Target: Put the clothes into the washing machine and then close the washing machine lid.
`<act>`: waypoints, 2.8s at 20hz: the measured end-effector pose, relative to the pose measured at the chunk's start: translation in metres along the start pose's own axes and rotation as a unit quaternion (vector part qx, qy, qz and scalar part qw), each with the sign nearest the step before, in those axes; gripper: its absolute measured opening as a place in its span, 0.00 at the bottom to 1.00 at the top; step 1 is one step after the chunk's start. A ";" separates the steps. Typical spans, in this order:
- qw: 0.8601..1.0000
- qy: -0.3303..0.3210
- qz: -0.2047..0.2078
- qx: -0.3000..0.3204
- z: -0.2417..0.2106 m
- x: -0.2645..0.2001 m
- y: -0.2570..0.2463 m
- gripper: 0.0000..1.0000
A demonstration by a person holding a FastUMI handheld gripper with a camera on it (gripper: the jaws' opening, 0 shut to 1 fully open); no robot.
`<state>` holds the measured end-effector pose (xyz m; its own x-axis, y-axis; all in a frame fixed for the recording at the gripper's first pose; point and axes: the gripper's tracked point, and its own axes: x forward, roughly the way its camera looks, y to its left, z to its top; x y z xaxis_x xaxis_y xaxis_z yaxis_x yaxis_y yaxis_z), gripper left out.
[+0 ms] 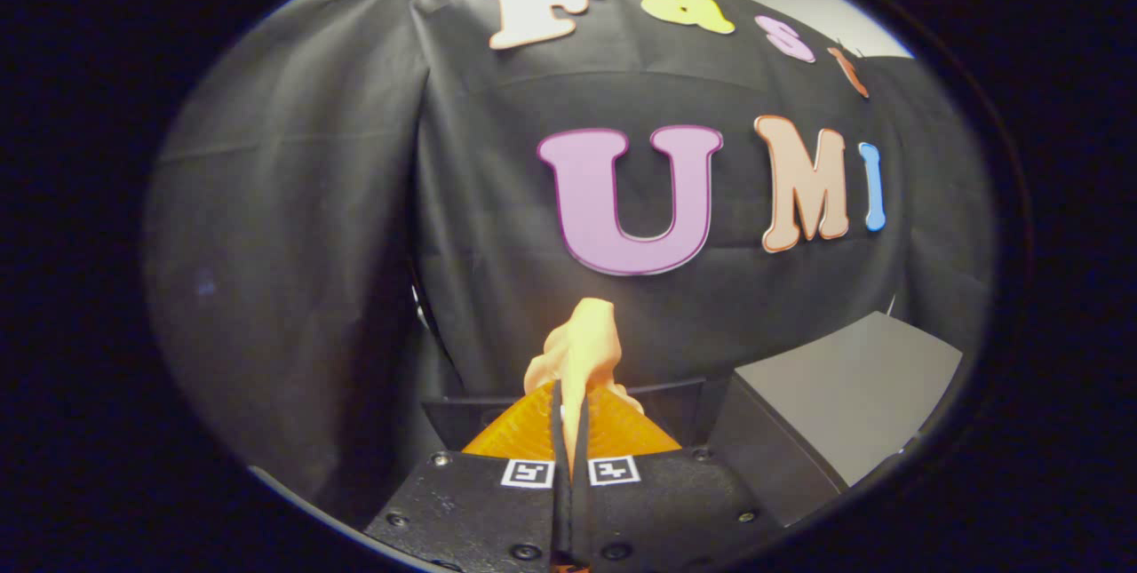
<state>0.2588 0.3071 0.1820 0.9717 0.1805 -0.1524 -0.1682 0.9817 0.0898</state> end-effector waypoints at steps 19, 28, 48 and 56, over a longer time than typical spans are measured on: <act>0.997 0.070 0.007 0.018 -0.212 0.057 0.014 0.00; 0.992 0.125 -0.001 0.014 -0.265 0.072 0.009 0.01; 0.981 0.191 -0.007 0.025 -0.298 0.075 0.009 0.64; 0.995 0.071 0.053 0.055 -0.183 0.041 0.030 0.99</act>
<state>0.2630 0.3556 -0.0017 0.9148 0.2978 -0.2730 -0.2426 0.9453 0.2181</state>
